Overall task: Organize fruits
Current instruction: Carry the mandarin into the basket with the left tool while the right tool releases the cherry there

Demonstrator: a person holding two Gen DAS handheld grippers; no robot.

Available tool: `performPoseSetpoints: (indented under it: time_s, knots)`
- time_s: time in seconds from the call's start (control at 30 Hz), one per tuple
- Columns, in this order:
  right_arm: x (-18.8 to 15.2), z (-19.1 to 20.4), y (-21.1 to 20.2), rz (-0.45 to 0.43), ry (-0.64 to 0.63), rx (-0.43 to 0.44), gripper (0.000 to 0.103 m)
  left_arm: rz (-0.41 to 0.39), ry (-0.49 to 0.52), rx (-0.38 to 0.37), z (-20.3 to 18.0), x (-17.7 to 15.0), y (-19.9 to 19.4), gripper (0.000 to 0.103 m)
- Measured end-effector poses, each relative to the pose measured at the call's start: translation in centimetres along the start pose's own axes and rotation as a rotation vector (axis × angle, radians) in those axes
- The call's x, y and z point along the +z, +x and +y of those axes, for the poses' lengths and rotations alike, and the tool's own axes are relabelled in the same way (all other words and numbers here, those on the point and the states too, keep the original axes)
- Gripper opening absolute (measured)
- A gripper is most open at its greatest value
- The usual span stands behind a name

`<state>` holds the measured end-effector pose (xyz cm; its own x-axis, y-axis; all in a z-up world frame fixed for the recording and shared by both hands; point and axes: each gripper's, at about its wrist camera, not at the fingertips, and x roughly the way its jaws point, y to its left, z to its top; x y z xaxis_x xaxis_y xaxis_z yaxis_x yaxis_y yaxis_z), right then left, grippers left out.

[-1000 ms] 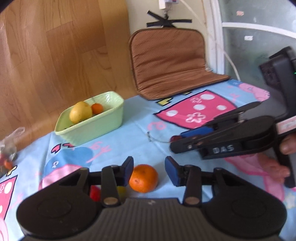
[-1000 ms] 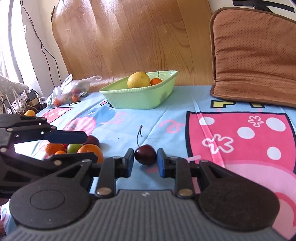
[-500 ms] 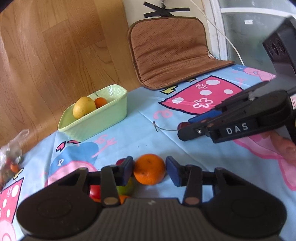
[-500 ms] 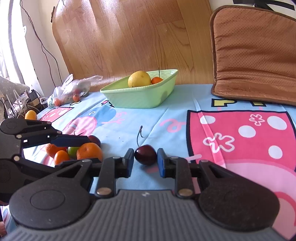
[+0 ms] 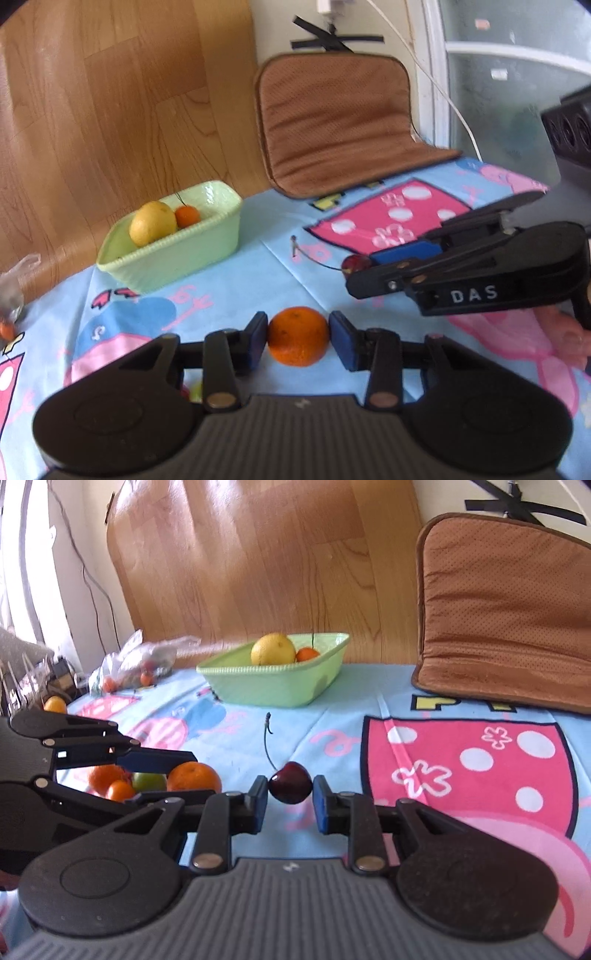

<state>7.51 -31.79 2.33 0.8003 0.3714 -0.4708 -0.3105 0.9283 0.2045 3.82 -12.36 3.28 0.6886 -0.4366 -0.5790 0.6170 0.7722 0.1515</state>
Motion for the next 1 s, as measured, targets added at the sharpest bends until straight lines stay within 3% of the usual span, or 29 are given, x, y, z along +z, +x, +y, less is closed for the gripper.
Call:
performPoseSetpoints:
  time_s: [0.17, 0.33, 0.57, 0.73, 0.87, 1.0]
  knots:
    - [3.5, 0.2, 0.9, -0.062, -0.007, 0.021, 0.029, -0.076, -0.075, 0.025, 3.9, 3.2, -0.3, 0.037]
    - [7.2, 0.1, 5.2, -0.098, -0.038, 0.034, 0.029, -0.121, -0.157, 0.058, 8.3, 6.5, 2.0, 0.037]
    - [9.8, -1.1, 12.3, -0.067, -0.031, 0.024, 0.029, -0.035, -0.329, 0.059, 13.5, 7.8, 7.9, 0.037]
    - [9.2, -1.3, 13.7, -0.053, -0.032, 0.048, 0.031, 0.008, -0.396, 0.074, 14.9, 7.1, 10.0, 0.037]
    - [9.5, -1.3, 12.4, -0.093, -0.021, 0.053, 0.031, -0.014, -0.406, 0.080, 14.9, 7.1, 8.6, 0.037]
    - [9.8, -0.7, 10.2, -0.114, -0.004, 0.079, 0.031, -0.063, -0.426, 0.081, 14.7, 7.1, 4.4, 0.038]
